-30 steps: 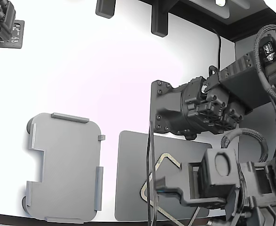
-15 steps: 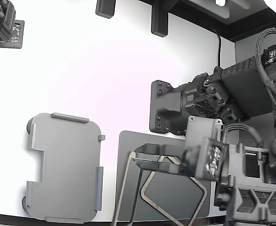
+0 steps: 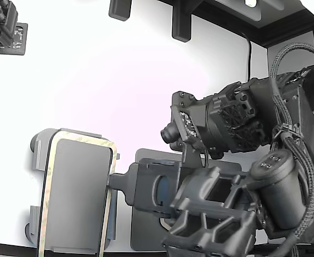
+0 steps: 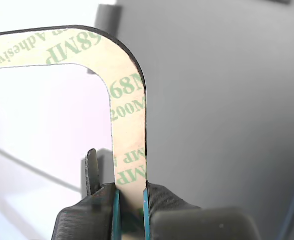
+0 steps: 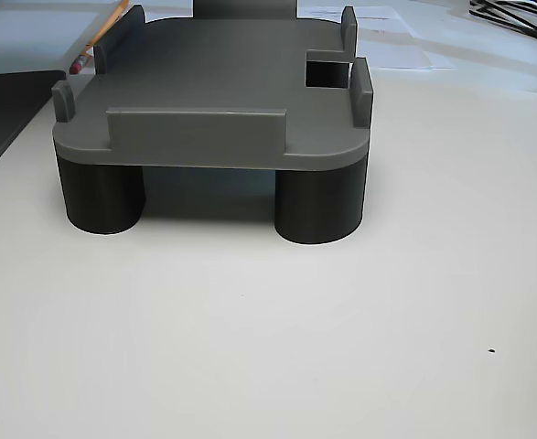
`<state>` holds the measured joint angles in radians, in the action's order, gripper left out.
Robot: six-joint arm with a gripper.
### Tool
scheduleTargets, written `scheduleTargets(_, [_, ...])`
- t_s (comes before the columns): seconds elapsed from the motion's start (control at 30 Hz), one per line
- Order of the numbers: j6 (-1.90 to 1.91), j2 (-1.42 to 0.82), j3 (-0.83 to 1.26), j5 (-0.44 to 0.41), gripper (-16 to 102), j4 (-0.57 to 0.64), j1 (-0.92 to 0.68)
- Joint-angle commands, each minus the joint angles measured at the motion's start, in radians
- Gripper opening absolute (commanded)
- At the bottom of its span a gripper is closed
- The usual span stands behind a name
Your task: Move top rectangular frame to the holder.
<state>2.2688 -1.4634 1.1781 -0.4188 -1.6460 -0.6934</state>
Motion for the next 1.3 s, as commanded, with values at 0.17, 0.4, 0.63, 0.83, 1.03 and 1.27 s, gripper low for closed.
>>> scheduleTargets(0.17, [0.104,0.0,0.035,0.169,-12,-0.009,0.064])
scheduleTargets(0.4, [0.031,-0.029,0.126,0.19,-12,-0.009,0.066])
scheduleTargets(0.63, [-0.037,-0.015,0.144,0.198,-12,-0.009,0.094])
scheduleTargets(0.83, [-0.106,-0.006,0.138,0.272,-12,-0.009,0.137])
scheduleTargets(1.03, [-0.179,0.032,0.117,0.327,-12,-0.008,0.19])
scheduleTargets(1.27, [-0.155,0.032,0.127,0.333,-12,-0.008,0.202])
